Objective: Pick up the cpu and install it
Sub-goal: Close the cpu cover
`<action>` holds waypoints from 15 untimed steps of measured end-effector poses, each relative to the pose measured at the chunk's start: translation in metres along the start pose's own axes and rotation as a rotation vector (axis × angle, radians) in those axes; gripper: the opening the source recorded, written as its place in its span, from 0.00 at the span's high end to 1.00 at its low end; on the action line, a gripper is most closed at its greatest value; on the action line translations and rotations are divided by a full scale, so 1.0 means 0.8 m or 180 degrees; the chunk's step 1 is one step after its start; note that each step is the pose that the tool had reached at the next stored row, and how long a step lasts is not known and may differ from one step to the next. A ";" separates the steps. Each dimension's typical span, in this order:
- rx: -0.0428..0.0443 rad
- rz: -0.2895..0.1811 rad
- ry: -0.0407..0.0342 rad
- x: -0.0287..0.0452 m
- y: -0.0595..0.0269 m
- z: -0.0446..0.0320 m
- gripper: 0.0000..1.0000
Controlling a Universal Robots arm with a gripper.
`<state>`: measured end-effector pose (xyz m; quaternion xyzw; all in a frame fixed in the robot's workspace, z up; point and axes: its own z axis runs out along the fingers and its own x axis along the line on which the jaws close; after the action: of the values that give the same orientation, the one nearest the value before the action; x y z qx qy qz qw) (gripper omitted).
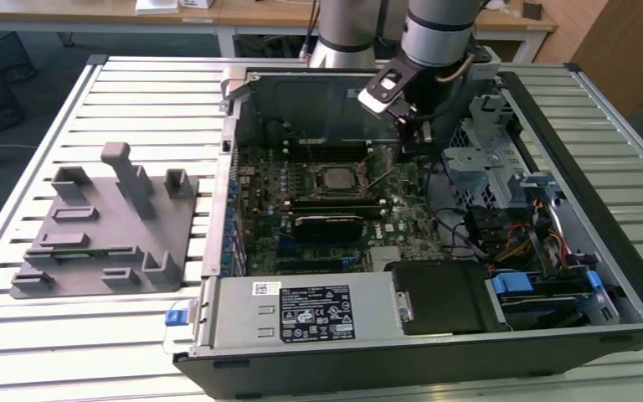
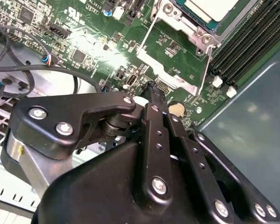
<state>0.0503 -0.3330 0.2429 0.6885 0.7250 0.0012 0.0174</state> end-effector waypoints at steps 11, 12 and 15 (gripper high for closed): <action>0.0000 0.0000 0.0003 0.0008 -0.009 0.0134 0.89; 0.0000 0.0000 0.0004 0.0009 -0.011 0.0137 0.89; 0.0000 0.0000 0.0004 0.0012 -0.016 0.0144 0.89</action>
<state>0.0377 -0.3330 0.2310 0.6885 0.7250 0.0016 0.0170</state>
